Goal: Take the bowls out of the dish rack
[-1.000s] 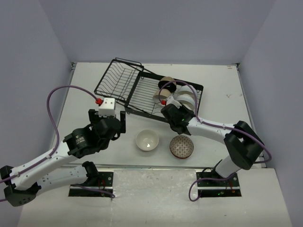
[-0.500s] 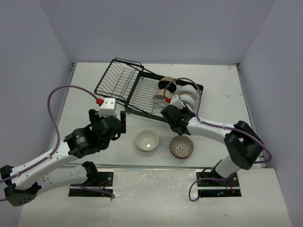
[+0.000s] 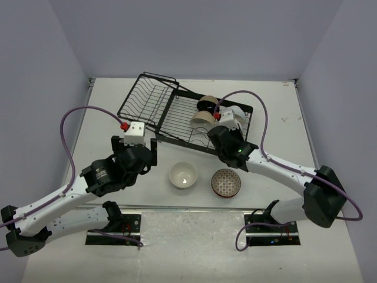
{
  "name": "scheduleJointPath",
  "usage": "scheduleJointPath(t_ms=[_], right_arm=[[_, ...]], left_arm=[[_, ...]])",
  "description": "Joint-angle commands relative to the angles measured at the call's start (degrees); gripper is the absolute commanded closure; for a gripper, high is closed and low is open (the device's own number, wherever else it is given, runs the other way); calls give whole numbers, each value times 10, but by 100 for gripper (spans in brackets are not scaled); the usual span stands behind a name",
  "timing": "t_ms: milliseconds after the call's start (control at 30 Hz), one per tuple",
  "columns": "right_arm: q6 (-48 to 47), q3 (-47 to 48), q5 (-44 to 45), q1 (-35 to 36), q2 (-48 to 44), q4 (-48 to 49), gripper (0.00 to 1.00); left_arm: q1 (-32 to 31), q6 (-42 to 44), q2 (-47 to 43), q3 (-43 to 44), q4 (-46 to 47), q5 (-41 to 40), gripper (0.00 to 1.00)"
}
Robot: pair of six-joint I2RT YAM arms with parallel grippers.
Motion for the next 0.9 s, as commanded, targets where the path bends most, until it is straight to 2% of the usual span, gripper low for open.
scheduleJointPath(t_ms=[0,200,333,467,533,633,667,733,800,867], right_arm=[[-4,-5,8,-1,-17,39,100],[12,-19,-22,-2,-7,42,100],[67,-31,-85,-2,-48,28,100],[130,-38,-132,-2,-133,1,99],[139,-43,-145,-2,-159,-7,87],[94,-50,-180,-2,-178,2,82],[70,-53,-192,-1,-165,9,72],[5,-56,-212,-1,-138,14,57],[13,-44,-196,-1,-98,-15,44],[58,-35,-207,-4,-95,-28,43]], left_arm=[[3,9,0,-4,24,-8,0],[3,9,1,-5,24,-8,0],[3,10,4,-5,26,-7,0],[3,10,6,-5,25,-5,0],[3,10,6,-5,25,-6,0],[3,9,6,-6,24,-4,0],[3,10,6,-6,24,-4,0],[3,10,6,-5,26,-2,0],[3,12,6,-6,26,0,0],[3,13,5,-7,28,3,0]])
